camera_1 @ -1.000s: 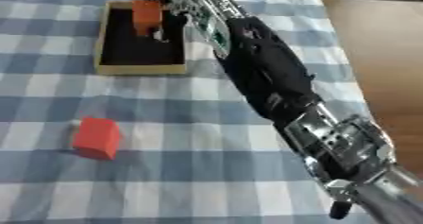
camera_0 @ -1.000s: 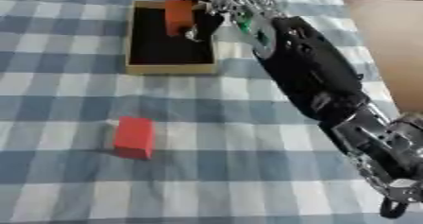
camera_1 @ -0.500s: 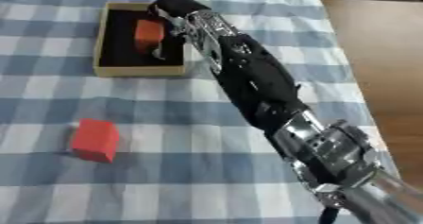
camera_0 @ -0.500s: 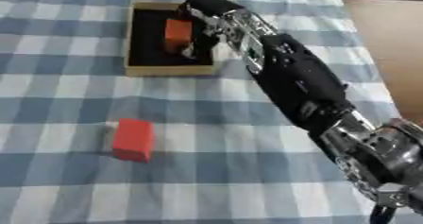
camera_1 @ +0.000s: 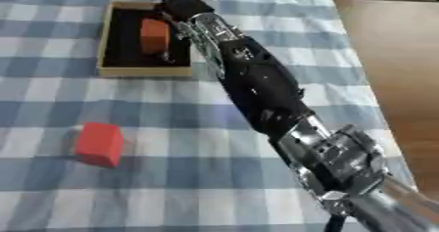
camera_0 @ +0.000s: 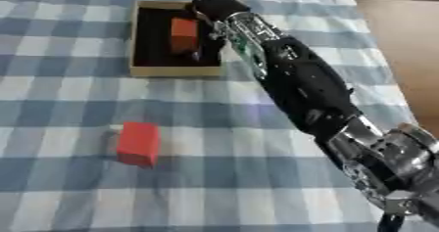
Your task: Pick up objects on the table and place them in the box.
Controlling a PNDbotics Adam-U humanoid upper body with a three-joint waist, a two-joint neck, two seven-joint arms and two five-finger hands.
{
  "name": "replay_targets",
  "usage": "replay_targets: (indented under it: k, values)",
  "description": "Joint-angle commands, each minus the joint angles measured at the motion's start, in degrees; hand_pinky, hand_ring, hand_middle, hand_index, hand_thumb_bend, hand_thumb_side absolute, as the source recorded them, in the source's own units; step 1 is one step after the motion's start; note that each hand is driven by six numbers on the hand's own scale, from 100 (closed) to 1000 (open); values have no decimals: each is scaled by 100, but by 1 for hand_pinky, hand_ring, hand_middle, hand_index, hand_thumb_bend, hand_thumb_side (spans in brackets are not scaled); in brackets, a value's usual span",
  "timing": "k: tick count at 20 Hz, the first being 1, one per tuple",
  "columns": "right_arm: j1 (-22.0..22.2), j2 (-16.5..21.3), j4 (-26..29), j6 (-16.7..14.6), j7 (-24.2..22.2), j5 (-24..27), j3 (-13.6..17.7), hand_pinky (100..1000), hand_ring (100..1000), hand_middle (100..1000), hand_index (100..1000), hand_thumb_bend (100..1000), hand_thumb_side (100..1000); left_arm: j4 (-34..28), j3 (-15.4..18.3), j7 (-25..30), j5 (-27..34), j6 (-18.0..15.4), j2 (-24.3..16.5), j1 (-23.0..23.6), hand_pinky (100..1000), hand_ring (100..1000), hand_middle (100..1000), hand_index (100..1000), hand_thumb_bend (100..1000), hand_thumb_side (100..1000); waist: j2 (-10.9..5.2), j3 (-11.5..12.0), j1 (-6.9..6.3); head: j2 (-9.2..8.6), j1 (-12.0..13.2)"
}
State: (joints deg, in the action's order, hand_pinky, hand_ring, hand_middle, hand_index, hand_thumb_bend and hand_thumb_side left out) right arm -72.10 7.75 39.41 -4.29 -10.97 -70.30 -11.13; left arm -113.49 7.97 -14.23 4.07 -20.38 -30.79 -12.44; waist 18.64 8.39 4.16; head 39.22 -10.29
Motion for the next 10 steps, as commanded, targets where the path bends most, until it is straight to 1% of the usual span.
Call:
replay_targets:
  k: [1,4,5,10]
  values:
    - [-152,88,296,83,-11,60,51,851,855,631,824,567,281,-110,36,13,24,5,-89,-45,738,639,644,785,100,859,-135,-11,-63,-36,0]
    - [-167,147,576,170,-104,251,45,853,850,619,822,540,294,-110,37,13,29,2,-102,-45,738,639,644,785,100,859,-148,-28,-72,-36,8]
    - [-170,173,695,203,-132,343,49,854,846,610,820,508,302,-110,37,13,31,0,-109,-43,738,639,644,785,100,858,-153,-36,-77,-35,16]
    - [-159,446,1507,336,-464,925,-34,857,841,593,818,439,322,-110,-23,59,23,13,-229,-76,738,638,645,785,100,859,-179,-97,-86,-25,70]
